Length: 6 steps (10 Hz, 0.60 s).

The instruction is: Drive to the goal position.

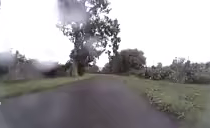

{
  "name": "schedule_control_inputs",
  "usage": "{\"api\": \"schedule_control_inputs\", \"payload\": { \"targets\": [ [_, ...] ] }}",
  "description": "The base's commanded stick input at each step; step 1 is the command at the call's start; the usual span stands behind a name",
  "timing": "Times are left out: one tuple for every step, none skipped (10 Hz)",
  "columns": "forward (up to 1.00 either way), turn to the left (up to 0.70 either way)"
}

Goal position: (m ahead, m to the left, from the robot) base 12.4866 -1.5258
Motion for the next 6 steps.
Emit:
{"api": "schedule_control_inputs", "payload": {
  "targets": [
    [0.85,0.00],
    [0.85,0.00],
    [0.85,0.00],
    [0.85,0.00],
    [0.85,0.00],
    [0.85,0.00]
  ]
}}
